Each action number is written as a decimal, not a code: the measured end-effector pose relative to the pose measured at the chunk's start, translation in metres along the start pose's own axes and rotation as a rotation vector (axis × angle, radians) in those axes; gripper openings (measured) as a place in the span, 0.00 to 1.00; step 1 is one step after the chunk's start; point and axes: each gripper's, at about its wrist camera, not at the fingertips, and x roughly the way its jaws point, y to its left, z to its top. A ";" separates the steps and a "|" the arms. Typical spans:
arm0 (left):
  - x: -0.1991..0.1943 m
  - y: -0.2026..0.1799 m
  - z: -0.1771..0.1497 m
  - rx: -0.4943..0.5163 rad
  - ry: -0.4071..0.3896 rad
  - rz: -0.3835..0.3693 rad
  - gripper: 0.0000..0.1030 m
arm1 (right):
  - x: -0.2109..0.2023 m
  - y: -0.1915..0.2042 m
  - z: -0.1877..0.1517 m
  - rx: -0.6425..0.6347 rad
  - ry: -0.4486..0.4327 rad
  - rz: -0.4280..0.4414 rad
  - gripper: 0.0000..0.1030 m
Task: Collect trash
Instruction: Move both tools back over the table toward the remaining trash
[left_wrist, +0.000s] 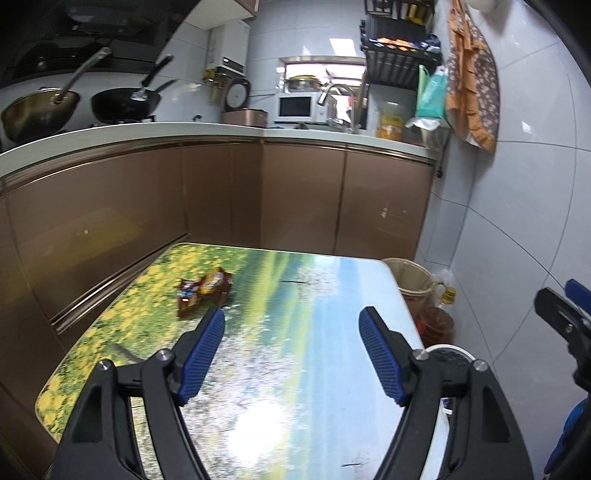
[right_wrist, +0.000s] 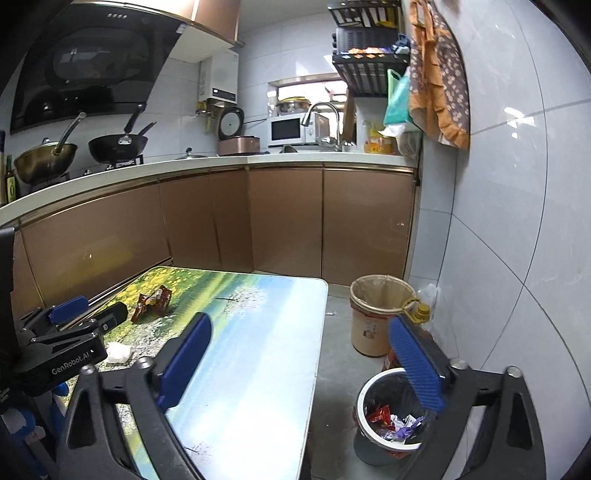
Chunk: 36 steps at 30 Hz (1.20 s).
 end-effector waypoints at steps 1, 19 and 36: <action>-0.002 0.003 -0.001 -0.003 -0.005 0.009 0.72 | -0.002 0.003 0.000 -0.002 -0.004 0.008 1.00; -0.010 0.047 -0.022 -0.024 0.003 0.052 0.72 | 0.000 0.026 -0.001 0.001 -0.005 0.076 1.00; 0.040 0.116 -0.052 -0.091 0.135 0.116 0.71 | 0.054 0.075 -0.016 -0.081 0.141 0.182 1.00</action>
